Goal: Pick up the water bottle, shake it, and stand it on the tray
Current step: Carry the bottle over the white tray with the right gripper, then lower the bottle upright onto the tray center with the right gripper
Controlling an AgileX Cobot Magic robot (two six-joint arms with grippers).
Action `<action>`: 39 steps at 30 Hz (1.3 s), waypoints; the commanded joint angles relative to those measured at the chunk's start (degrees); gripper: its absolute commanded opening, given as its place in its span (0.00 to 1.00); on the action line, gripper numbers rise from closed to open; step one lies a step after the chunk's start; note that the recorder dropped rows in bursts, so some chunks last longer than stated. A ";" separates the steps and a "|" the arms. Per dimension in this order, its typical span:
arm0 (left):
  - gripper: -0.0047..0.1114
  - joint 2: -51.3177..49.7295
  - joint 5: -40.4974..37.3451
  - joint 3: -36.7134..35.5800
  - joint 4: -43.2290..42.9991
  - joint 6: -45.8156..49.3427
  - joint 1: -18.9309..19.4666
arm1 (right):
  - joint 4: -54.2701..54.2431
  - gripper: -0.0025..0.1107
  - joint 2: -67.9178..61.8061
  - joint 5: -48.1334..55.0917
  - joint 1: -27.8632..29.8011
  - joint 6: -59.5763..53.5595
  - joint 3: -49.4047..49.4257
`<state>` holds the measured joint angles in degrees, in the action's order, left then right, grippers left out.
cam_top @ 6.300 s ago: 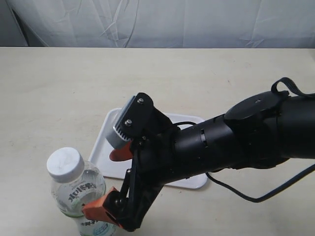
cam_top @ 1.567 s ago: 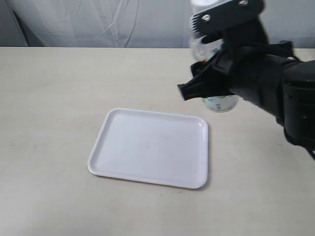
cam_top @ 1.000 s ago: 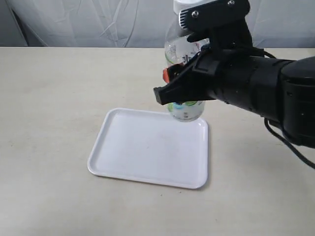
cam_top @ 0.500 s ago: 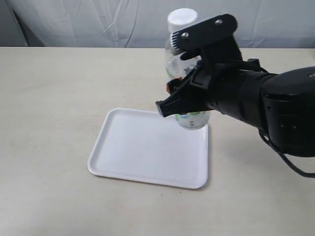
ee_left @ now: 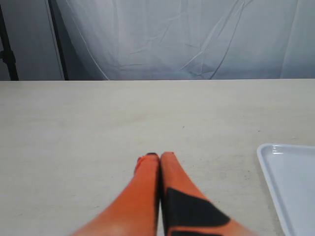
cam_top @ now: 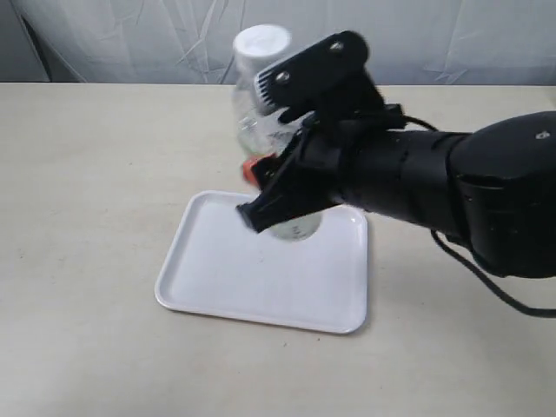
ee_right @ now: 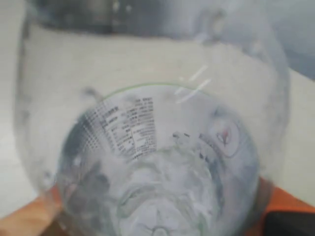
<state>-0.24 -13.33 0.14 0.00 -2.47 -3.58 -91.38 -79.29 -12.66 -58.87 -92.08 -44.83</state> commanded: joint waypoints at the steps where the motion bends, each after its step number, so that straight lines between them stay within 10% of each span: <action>1: 0.04 0.24 0.06 -0.14 0.00 -0.01 0.03 | -3.81 0.01 0.66 -11.04 0.41 0.83 -0.34; 10: 0.04 0.24 0.06 -0.14 0.00 -0.01 0.03 | 4.21 0.01 0.66 18.38 0.41 0.40 -0.46; 18: 0.04 0.24 0.06 -0.14 0.00 -0.01 0.03 | 4.62 0.01 0.66 -2.51 0.41 4.63 -0.46; 29: 0.04 0.24 0.06 -0.14 0.00 -0.01 0.03 | 66.75 0.01 0.66 -22.17 0.41 73.56 7.33; 39: 0.04 0.24 0.06 -0.14 0.00 -0.01 0.03 | 70.70 0.01 -6.20 -35.73 0.41 79.46 17.66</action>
<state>-0.24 -13.33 0.14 0.00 -2.47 -3.58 -22.09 -83.10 -42.32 -58.50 -15.05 -27.59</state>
